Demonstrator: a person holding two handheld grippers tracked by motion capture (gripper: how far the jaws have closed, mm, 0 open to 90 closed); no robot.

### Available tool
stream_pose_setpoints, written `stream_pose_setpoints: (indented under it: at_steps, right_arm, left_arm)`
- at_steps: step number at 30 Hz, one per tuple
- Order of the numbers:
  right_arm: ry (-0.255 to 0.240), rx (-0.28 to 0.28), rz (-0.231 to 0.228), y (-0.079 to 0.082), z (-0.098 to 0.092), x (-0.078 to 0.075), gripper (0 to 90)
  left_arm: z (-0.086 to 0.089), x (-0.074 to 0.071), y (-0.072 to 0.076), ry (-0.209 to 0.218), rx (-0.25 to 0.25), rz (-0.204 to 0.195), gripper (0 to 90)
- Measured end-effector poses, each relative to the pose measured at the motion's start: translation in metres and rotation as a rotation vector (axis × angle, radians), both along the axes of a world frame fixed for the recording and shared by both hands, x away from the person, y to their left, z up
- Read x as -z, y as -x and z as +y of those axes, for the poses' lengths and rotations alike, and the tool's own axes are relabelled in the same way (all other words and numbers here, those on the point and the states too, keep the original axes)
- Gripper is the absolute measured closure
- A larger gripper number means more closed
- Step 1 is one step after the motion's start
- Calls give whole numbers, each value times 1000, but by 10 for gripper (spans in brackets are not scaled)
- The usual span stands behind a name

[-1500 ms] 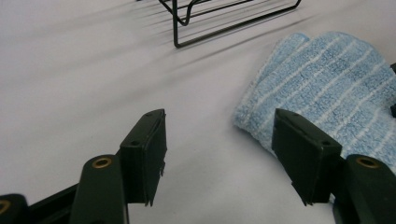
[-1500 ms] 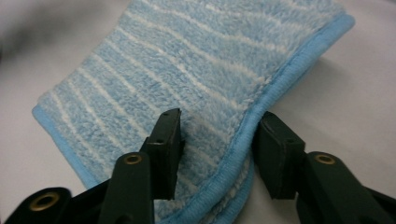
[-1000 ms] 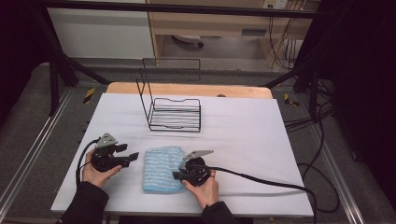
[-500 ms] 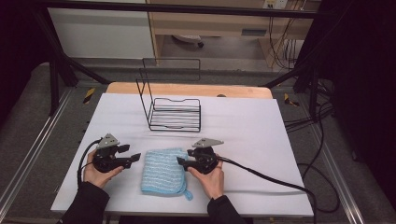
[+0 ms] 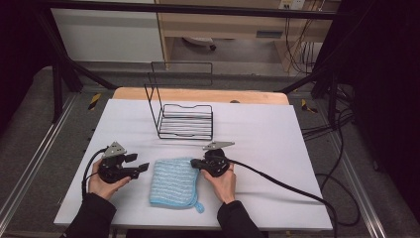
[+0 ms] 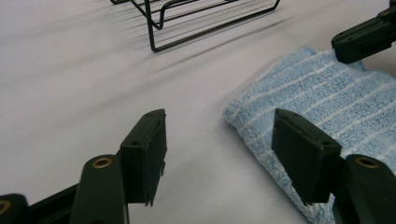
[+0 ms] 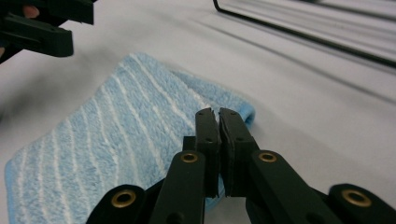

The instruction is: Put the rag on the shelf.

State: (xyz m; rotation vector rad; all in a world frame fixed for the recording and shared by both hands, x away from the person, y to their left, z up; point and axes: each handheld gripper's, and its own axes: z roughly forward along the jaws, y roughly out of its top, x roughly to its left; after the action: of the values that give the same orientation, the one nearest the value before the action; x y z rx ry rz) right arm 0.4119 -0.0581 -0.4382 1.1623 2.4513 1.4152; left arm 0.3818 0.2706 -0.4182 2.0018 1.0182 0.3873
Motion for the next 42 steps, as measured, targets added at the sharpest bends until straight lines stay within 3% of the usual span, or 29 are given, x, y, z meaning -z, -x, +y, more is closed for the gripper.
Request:
stream_pose_setpoints:
  at_steps: [5,6,10,11,14,17,18,19,21,24,28,33,38,42]
  right_arm:
    - [9,-33,-69,-4,11,-9,884]
    - [32,-35,-77,-10,18,-7,883]
    - [61,-18,-74,-20,22,3,876]
    - [89,-14,-74,-25,22,9,865]
    - [94,-14,-85,-24,23,12,836]
    - [77,-17,-108,-22,21,5,715]
    - [62,-21,-108,-21,19,-1,621]
    - [62,-21,-108,-21,19,-1,621]
    - [58,-22,-131,-19,16,-10,527]
    - [69,-30,-144,-19,10,-22,383]
    - [60,-34,-144,-18,2,-30,270]
    - [29,-20,-118,-18,-6,-28,190]
    - [61,-25,-106,-18,-8,-21,148]
    - [58,-20,-96,-19,-9,-18,136]
  left_arm:
    - [0,0,0,0,0,1,357]
    - [0,0,0,-1,0,-1,357]
    - [1,0,0,2,1,0,357]
    - [1,1,0,2,2,1,355]
    - [0,1,0,2,4,8,354]
    - [-1,2,-1,12,4,13,345]
    - [-2,1,-1,20,5,18,338]
    - [-3,1,-1,32,5,23,338]
    - [-7,2,-3,45,0,37,332]
    - [-15,2,-8,41,-20,61,330]
    - [-28,6,-16,24,-53,96,360]
    - [-36,15,-25,-6,-85,143,437]
    - [-40,21,-28,-20,-85,174,528]
    - [-42,24,-27,-15,-79,189,591]
